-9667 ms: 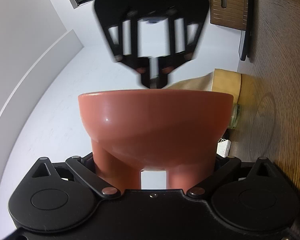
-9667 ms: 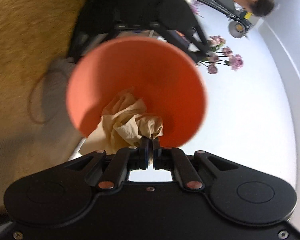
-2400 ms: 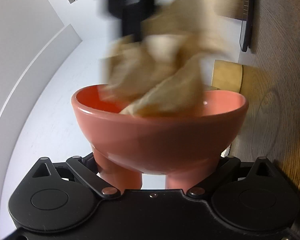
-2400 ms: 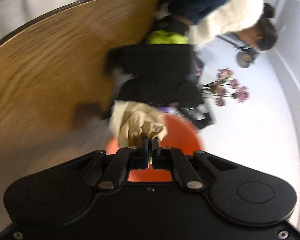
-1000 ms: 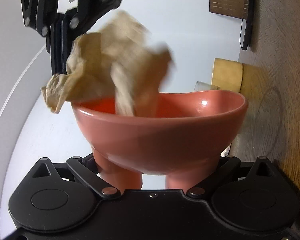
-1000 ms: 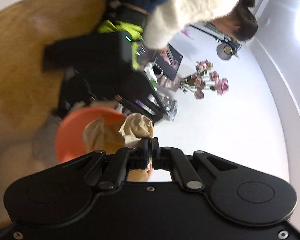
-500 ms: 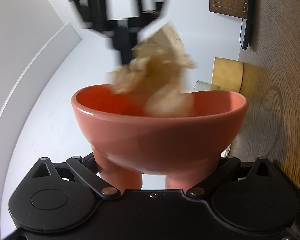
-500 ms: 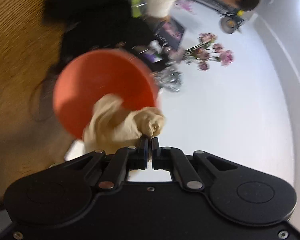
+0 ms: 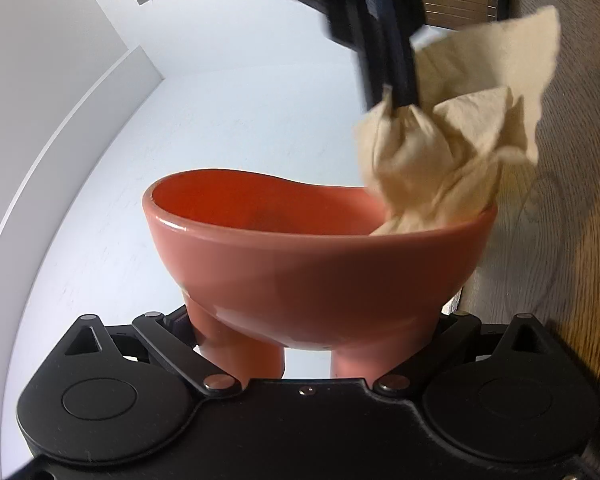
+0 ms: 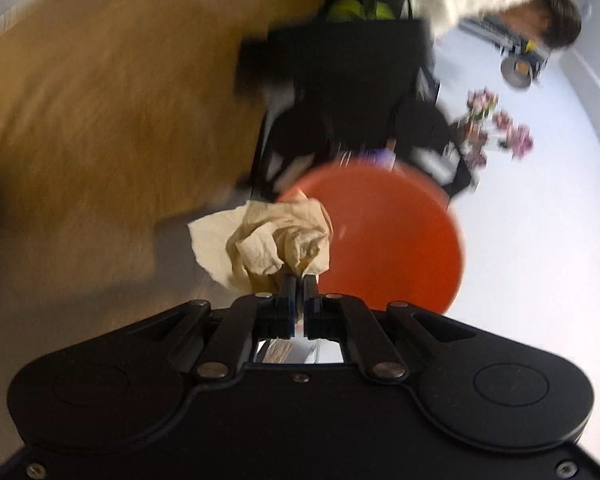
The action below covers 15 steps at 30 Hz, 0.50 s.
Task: Clean bowl
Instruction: 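Wipe the towel back and forth inside the bowl with the right gripper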
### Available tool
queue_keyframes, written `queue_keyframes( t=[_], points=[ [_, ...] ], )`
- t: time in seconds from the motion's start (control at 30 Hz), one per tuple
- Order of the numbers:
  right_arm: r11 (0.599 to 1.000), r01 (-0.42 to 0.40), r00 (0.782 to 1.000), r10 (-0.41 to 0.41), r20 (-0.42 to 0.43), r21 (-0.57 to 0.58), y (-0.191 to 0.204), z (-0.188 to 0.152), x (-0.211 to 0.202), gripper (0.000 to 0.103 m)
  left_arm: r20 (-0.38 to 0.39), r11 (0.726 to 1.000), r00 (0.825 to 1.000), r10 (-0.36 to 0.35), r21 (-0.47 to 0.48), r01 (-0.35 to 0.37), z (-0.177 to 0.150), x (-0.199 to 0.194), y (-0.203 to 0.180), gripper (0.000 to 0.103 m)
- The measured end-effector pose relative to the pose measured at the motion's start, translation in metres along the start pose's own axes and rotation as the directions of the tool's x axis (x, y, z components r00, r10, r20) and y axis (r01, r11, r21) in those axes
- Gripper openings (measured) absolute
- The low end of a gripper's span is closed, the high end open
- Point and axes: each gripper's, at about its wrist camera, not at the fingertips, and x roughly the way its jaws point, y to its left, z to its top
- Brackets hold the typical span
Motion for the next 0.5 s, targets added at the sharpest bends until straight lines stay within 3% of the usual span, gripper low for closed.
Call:
queue_keyframes(
  t=[0.23,0.37,0.5],
  points=[
    [0.991,0.131,0.988,-0.131,0.077,0.009,-0.041,0.023,-0.013,0.002,0.0,1.0,1.0,0.0,0.0,0.0,-0.002,-0.003,0.004,0.097],
    [0.979,0.204,0.978,-0.204,0.032,0.014,-0.073,0.01,-0.002,0.002,0.0,1.0,1.0,0.0,0.0,0.0,-0.002,-0.003,0.004,0.097],
    [0.974,0.22,0.975,-0.218,-0.045,0.043,-0.084,-0.014,0.01,0.002,0.0,1.0,1.0,0.0,0.0,0.0,-0.002,-0.003,0.004,0.097]
  ],
)
